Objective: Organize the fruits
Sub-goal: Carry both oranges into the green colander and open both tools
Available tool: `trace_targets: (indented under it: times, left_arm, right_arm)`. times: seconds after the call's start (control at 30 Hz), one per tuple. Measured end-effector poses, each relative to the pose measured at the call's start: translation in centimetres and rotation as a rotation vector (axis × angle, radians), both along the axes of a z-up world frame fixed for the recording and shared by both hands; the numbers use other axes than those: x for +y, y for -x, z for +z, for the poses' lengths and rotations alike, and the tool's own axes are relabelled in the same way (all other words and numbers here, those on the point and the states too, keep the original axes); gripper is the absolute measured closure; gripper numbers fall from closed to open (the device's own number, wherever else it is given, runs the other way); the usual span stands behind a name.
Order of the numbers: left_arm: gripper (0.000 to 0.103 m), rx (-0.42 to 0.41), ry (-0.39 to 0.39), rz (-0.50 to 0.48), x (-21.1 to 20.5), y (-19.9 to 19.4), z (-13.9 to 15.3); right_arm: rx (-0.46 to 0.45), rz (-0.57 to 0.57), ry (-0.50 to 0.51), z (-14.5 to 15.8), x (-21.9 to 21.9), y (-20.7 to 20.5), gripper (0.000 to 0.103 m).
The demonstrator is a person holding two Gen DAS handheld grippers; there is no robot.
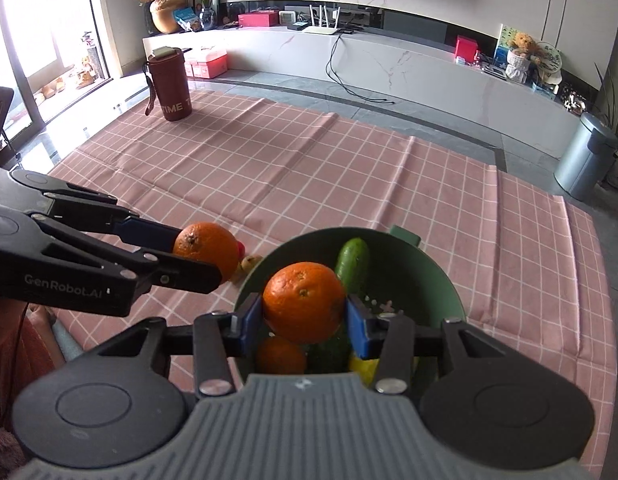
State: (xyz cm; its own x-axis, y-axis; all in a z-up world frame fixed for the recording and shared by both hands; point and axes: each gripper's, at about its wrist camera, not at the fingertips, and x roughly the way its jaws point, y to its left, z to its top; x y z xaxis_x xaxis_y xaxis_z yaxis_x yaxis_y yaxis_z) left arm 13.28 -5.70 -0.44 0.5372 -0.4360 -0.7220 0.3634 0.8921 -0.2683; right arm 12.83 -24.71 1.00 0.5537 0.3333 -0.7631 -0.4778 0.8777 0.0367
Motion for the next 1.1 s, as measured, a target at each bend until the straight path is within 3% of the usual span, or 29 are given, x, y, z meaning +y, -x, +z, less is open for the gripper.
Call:
trace_targets:
  times: [0.27,0.6,0.93,1.1]
  left_arm:
    - [0.056,0.045,-0.182,-0.060,-4.8,-1.6,-2.2]
    - [0.056,0.039,-0.358,-0.090,-7.3,-2.6,-4.4]
    - [0.055,0.081,-0.386,-0.080,-8.1,-3.7,-5.5]
    - [0.055,0.065,-0.397,-0.103,-8.5,-3.7,-5.7]
  right_arm:
    - [0.030,-0.046,0.016,-2.3,-3.0,-1.2,0.061]
    - [0.038,-0.027,0.062,-5.1,-3.5,-5.6,0.061]
    - [0.060,0.012,0.137,-6.9,-2.0,-9.0,0.061]
    - [0.079,0.005,0.157,-8.0,-1.8,-9.5,0.060]
